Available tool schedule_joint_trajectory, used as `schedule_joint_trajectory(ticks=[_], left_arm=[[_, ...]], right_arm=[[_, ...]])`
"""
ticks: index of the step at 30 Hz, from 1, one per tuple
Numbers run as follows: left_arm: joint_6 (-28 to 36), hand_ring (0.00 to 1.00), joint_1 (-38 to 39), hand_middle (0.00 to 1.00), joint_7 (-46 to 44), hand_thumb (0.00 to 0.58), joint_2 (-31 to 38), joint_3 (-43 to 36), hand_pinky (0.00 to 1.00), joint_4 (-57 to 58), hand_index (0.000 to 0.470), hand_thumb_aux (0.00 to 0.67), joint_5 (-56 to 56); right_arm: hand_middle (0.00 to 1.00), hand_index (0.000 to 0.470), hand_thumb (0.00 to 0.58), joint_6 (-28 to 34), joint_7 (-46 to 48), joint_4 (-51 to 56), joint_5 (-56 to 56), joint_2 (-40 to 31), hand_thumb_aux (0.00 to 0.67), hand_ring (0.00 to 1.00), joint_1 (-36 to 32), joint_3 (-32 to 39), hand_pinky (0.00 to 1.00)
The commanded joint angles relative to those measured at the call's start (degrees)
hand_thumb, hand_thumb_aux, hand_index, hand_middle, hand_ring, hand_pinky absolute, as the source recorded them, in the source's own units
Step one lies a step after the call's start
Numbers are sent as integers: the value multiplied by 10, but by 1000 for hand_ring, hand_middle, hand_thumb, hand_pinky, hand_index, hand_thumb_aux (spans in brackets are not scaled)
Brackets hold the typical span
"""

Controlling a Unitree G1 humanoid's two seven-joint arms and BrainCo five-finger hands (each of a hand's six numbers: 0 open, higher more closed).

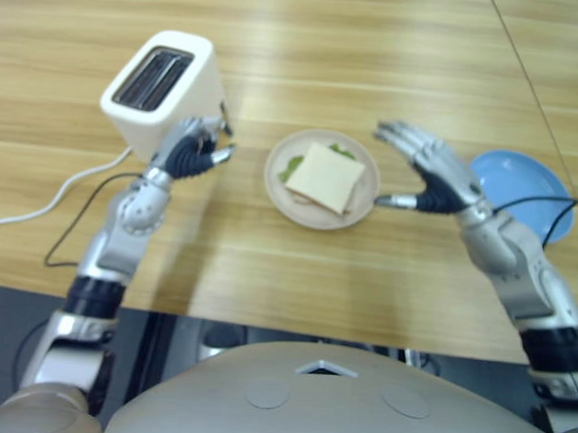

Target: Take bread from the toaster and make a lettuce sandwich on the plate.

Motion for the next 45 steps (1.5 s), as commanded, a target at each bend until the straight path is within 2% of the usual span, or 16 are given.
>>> schedule_joint_trajectory(ticks=[1, 6, 11, 20, 28, 29, 30, 31, 32, 33, 34, 35, 38, 41, 43, 45], left_arm=[[31, 1000, 46, 1000, -102, 580, 51, -17, 1000, -23, 460, 670, -2], [66, 1000, 73, 1000, -166, 580, 57, -56, 1000, -29, 460, 670, 12], [84, 1000, 48, 1000, -179, 580, 29, -112, 1000, 20, 460, 670, 54], [65, 1000, -91, 1000, -143, 580, -92, -197, 1000, 233, 460, 670, 95], [19, 1000, -255, 1000, -67, 580, -186, -221, 1000, 477, 460, 670, 109], [18, 1000, -274, 1000, -46, 577, -194, -218, 1000, 504, 428, 623, 111], [19, 1000, -292, 1000, -24, 491, -200, -214, 1000, 532, 280, 407, 111], [23, 1000, -312, 1000, 11, 491, -204, -213, 1000, 559, 280, 407, 119], [40, 502, -336, 502, 67, 0, -204, -211, 502, 588, 0, 0, 133], [51, 165, -353, 165, 107, 0, -204, -211, 165, 610, 0, 0, 142], [52, 165, -365, 165, 132, 0, -205, -206, 165, 627, 0, 0, 140], [52, 0, -373, 0, 153, 0, -205, -204, 0, 640, 0, 0, 140], [26, 0, -369, 0, 201, 0, -197, -161, 0, 640, 0, 0, 97], [-33, 0, -348, 0, 235, 0, -189, -125, 0, 614, 0, 0, 62], [-80, 0, -327, 0, 302, 0, -182, -113, 0, 571, 0, 0, 67], [-130, 0, -306, 0, 292, 0, -205, -70, 0, 545, 0, 0, 4]], right_arm=[[980, 460, 580, 15, 84, -21, 62, -10, 670, 980, 75, 17, 980], [1000, 460, 580, 43, 173, -41, 90, -25, 670, 1000, 146, 38, 1000], [1000, 460, 580, 53, 201, 2, 61, -25, 670, 1000, 114, 60, 1000], [1000, 460, 580, 22, 190, 207, -25, 22, 670, 1000, -72, 163, 1000], [1000, 460, 580, -34, 137, 432, -40, 73, 670, 1000, -252, 204, 1000], [839, 460, 580, -40, 111, 462, -48, 79, 670, 839, -277, 206, 839], [722, 446, 579, -44, 78, 490, -60, 83, 649, 722, -302, 209, 722], [722, 446, 579, -47, 47, 516, -72, 87, 649, 722, -326, 212, 722], [0, 11, 27, -49, -3, 543, -92, 89, 16, 0, -352, 218, 0], [0, 0, 0, -53, -40, 565, -107, 91, 0, 0, -371, 223, 0], [0, 0, 0, -55, -75, 583, -117, 92, 0, 0, -384, 226, 0], [0, 0, 0, -58, -105, 597, -123, 92, 0, 0, -393, 227, 0], [0, 0, 0, -104, -185, 595, -87, 87, 0, 0, -383, 188, 0], [0, 0, 0, -151, -182, 576, 2, 96, 0, 0, -354, 133, 0], [0, 0, 0, -176, -109, 566, 108, 120, 0, 0, -324, 96, 0], [0, 0, 0, -169, -39, 551, 228, 163, 0, 0, -296, 50, 0]])
